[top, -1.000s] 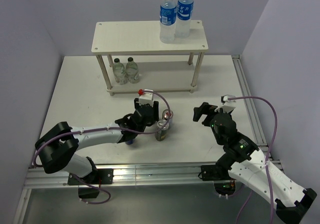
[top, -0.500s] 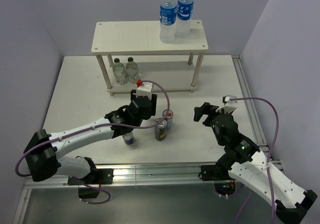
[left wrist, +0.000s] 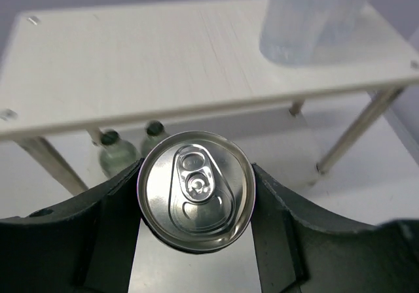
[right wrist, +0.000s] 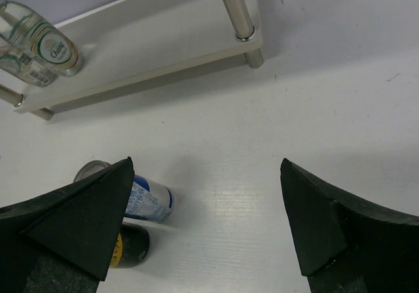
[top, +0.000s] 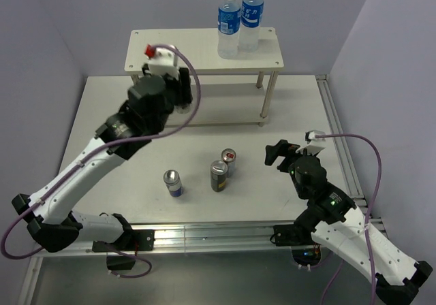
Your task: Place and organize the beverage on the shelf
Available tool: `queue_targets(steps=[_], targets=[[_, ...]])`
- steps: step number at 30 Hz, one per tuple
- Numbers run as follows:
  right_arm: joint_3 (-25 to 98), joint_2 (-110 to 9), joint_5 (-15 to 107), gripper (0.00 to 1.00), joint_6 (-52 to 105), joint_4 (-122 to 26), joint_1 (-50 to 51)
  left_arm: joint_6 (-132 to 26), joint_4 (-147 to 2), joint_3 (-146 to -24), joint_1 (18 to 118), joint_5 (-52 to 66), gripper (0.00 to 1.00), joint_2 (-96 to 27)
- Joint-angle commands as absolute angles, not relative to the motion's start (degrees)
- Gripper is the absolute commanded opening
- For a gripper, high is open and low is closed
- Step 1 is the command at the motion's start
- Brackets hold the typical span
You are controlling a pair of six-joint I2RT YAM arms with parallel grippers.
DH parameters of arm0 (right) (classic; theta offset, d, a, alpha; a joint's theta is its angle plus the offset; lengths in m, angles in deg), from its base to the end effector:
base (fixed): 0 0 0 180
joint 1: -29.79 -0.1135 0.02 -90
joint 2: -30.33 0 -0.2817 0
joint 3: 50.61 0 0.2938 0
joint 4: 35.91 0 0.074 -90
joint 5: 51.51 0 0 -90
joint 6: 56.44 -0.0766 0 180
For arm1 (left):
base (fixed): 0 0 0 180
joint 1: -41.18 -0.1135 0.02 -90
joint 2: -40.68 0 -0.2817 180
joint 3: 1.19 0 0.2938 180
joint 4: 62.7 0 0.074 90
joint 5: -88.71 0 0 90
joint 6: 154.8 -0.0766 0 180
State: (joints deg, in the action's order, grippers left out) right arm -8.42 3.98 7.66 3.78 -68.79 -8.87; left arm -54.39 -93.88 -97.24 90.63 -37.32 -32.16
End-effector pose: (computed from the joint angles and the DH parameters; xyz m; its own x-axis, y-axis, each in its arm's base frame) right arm 0.1681 0.0842 0.2778 -0.2750 0.3262 -0.9044 -0.0198 0.9386 0.3445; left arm 0.2563 -0.2302 0.4796 -0.1313 -0.0714 -0.9888 0.2156 0.9715 -0.0987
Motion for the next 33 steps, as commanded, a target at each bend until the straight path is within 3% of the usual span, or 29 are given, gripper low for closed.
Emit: queue_targets(steps=[1,16,33], targets=[[-8.3,4.8,6.7,1.00,3.7,-68.3,-9.1,-60.6,-94.3,-113.5,86.5,-35.0,0.00,-33.8],[-8.3,5.0,6.8,1.00,3.7,-68.3,-9.0,-63.4,-108.1,-155.2,74.2,-27.4,0.00,-57.8],[-8.5,5.0,6.8,1.00,3.8,-68.3,-9.0,-57.4,-100.3,-147.2,58.7,-13.9,0.00,-60.1]])
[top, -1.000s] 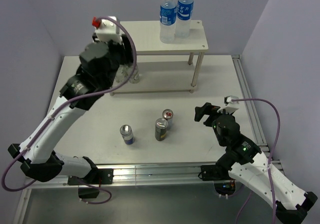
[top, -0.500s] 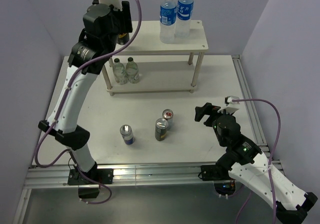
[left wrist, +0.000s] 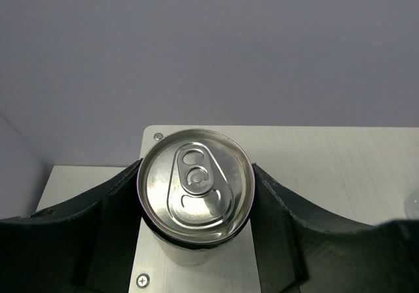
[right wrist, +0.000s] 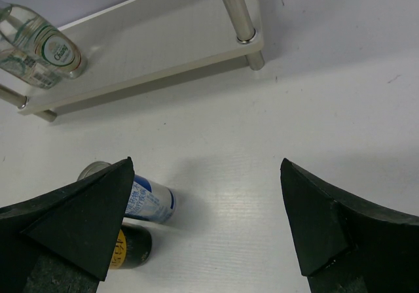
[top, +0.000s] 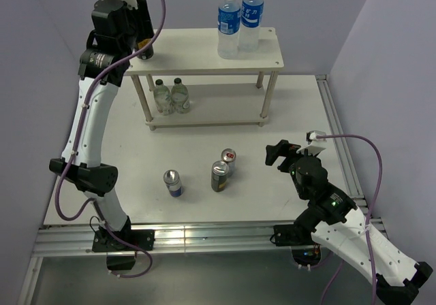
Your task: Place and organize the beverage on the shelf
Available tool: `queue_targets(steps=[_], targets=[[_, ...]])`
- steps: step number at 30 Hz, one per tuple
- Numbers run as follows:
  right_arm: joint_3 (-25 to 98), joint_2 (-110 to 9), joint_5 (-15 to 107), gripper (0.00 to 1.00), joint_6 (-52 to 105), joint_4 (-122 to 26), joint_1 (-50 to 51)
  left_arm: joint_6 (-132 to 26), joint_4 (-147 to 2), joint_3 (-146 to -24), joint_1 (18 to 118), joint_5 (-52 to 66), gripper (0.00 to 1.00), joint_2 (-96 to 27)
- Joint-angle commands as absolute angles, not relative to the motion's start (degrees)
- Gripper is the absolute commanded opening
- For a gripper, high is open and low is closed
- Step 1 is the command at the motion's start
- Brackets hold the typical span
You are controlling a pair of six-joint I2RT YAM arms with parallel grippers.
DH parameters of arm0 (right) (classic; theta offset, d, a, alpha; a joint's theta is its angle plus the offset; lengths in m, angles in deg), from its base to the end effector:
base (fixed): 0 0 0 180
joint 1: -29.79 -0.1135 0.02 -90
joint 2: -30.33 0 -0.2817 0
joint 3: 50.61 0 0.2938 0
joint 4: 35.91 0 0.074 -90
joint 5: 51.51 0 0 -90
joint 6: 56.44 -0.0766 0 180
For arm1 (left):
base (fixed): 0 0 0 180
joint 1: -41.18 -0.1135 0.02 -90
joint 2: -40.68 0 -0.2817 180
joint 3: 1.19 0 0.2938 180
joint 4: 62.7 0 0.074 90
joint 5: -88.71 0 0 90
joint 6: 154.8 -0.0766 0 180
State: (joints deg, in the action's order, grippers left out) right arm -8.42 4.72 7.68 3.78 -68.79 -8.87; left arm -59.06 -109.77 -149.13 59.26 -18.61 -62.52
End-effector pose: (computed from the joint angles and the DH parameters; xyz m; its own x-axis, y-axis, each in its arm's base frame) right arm 0.1664 0.0829 0.2799 -0.2660 0.3335 -0.9045 -0.0236 0.9357 0.3519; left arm 0.4254 -0.1149 0.5886 -0.0398 -0.0874 -0.9954 0.0096 0.9961 -0.0879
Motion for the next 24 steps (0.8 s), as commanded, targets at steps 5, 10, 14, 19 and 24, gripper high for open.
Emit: queue_targets(steps=[5,10,14,19,24], targets=[[-8.3,4.8,6.6,1.00,3.7,-68.3,-9.0,-57.3,-98.0,-144.5,57.8,-12.9,0.00,-61.1],[-8.4,5.1,6.5,1.00,3.6,-68.5,-9.0,-57.4,-96.8,-142.8,57.8,-13.8,0.05,-62.2],[-8.3,4.8,6.4,1.00,3.4,-68.5,-9.1,-57.5,-95.8,-140.1,57.8,-14.2,0.41,-60.7],[-8.3,5.0,6.3,1.00,3.4,-68.5,-9.1,-57.8,-95.7,-138.4,57.8,-13.9,0.69,-59.5],[-8.3,5.1,6.2,1.00,3.4,-68.6,-9.1,-57.8,-95.2,-136.6,57.8,-13.8,0.99,-57.5]])
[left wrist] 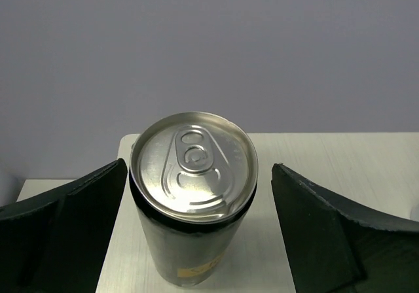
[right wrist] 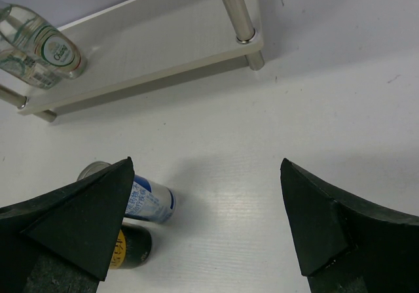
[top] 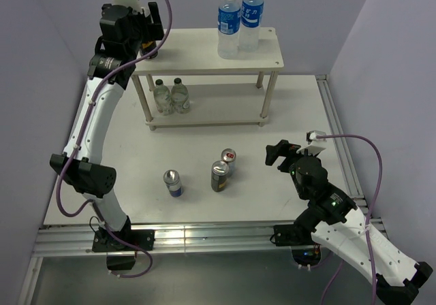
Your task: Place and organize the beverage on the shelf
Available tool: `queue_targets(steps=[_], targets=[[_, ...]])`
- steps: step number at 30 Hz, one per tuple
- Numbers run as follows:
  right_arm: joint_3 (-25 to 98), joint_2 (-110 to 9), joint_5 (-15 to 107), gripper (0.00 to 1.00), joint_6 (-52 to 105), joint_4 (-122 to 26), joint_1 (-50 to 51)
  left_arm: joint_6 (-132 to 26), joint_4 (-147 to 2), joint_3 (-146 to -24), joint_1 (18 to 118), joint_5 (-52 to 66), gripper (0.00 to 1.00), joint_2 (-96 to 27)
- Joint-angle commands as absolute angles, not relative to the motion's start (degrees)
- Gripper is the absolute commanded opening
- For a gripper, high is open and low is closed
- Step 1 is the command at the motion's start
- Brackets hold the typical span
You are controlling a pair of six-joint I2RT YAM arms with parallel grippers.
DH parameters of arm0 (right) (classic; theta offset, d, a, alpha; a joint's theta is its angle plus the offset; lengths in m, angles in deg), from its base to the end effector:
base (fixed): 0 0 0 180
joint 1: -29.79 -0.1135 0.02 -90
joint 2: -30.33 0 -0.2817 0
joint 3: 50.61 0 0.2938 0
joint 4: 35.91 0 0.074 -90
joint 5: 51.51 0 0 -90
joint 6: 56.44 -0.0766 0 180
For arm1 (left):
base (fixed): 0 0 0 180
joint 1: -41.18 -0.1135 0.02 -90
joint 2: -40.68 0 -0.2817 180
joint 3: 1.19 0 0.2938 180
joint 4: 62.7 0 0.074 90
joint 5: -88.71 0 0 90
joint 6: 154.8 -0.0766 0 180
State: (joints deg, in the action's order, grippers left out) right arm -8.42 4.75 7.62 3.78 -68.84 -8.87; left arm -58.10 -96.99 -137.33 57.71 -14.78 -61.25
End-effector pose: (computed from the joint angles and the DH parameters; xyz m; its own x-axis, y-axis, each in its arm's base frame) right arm 0.1663 0.0827 0.2798 -0.2658 0.3333 -0.9046 -0.0227 0.9359 0.3515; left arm 0.4554 -0.1165 0.5541 -0.0075 -0.1161 -0.9932 0.0525 0.9918 -0.1163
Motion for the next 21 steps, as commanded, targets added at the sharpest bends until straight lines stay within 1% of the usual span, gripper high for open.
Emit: queue_targets(steps=[1,8,13,16,19,20,21], targets=[[-8.3,5.0,6.2,1.00,3.4,-68.6,-9.0,-57.8,-95.3,-136.5,57.8,-13.7,0.99,-57.3],[-8.4,5.5,6.3,1.00,3.4,-68.6,-9.0,-57.2,-95.7,-133.0,57.9,-14.4,0.99,-52.5],[-8.5,5.5,6.2,1.00,3.4,-68.7,-9.0,-57.1,-97.5,-128.2,58.1,-16.4,0.99,-47.5],[-8.4,5.7,6.1,1.00,3.4,-68.7,-9.0,-56.5,-98.2,-121.9,58.7,-18.5,0.99,-41.9],[-8.5,5.6,5.9,1.00,3.3,-68.7,-9.0,-58.5,-95.8,-110.1,62.7,-21.0,0.99,-32.4],[-8.4,5.5,5.9,1.00,3.3,-68.6,-9.0,-59.3,-94.5,-103.0,68.7,-24.3,0.99,-27.3],[-8.4,5.3,5.9,1.00,3.3,-68.5,-9.0,-60.0,-93.0,-99.8,72.3,-28.5,0.99,-25.1]])
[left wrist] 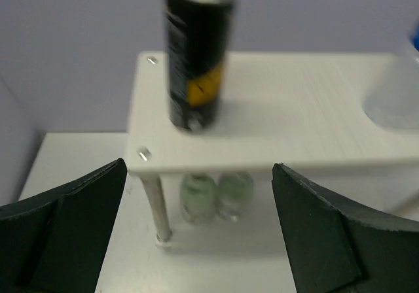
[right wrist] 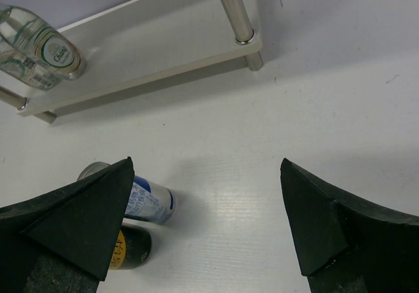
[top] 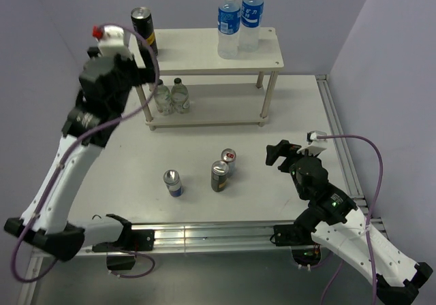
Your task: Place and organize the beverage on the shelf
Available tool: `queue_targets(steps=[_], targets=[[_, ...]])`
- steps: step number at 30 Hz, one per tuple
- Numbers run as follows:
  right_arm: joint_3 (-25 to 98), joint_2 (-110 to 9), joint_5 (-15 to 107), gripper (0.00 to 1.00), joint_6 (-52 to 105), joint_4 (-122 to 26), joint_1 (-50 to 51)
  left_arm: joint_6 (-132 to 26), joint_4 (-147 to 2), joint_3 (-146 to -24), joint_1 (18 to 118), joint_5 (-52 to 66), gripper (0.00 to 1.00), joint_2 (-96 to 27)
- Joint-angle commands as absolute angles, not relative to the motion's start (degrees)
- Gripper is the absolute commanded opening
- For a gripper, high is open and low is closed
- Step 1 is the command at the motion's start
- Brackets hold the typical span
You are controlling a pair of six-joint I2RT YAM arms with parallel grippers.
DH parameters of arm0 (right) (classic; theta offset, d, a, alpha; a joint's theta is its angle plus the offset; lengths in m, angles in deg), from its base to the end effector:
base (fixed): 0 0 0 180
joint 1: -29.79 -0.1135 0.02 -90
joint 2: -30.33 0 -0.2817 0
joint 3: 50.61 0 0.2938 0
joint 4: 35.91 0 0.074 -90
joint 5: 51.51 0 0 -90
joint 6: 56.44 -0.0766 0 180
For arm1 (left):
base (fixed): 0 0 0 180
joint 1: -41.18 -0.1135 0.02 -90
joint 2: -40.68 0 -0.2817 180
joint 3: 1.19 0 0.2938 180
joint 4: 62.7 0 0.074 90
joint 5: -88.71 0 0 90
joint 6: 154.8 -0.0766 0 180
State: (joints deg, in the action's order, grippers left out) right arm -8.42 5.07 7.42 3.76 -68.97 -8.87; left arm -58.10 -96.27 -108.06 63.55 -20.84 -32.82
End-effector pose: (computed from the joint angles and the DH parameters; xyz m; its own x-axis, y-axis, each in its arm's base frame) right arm 0.1656 0.0818 0.2805 -0.2618 0.3357 -0.9049 -0.0206 0.9354 0.3530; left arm 0.3163 -0.1025 0.5447 -0.0089 -0.1152 -0.9933 0.0485 0.9921 -0.1155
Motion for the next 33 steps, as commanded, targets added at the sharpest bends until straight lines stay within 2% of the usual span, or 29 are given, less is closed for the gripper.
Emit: queue_targets(steps=[1,2,8,13,20,33], targets=[[-8.5,5.2,5.8,1.00,3.2,-68.4,-9.0,-59.8,-92.7,-96.8,76.4,-30.1,0.99,-23.2],[-8.4,5.1,5.6,1.00,3.3,-68.4,-9.1,-58.6,-92.5,-94.0,83.2,-31.8,0.99,-20.2],[-8.3,4.1,5.9,1.00,3.4,-68.1,-9.1,-46.5,-85.6,-69.7,102.1,-33.7,0.99,-12.1],[-8.2,3.3,5.6,1.00,3.3,-68.2,-9.1,-39.7,-84.1,-61.7,114.4,-39.1,0.99,-12.8],[-8.1,2.6,5.2,1.00,3.4,-68.1,-9.0,-32.0,-82.8,-55.6,120.0,-40.7,0.99,-18.0],[-8.2,2.9,5.1,1.00,3.2,-68.1,-9.0,-33.0,-69.2,-52.8,118.8,-41.3,0.99,-32.4]])
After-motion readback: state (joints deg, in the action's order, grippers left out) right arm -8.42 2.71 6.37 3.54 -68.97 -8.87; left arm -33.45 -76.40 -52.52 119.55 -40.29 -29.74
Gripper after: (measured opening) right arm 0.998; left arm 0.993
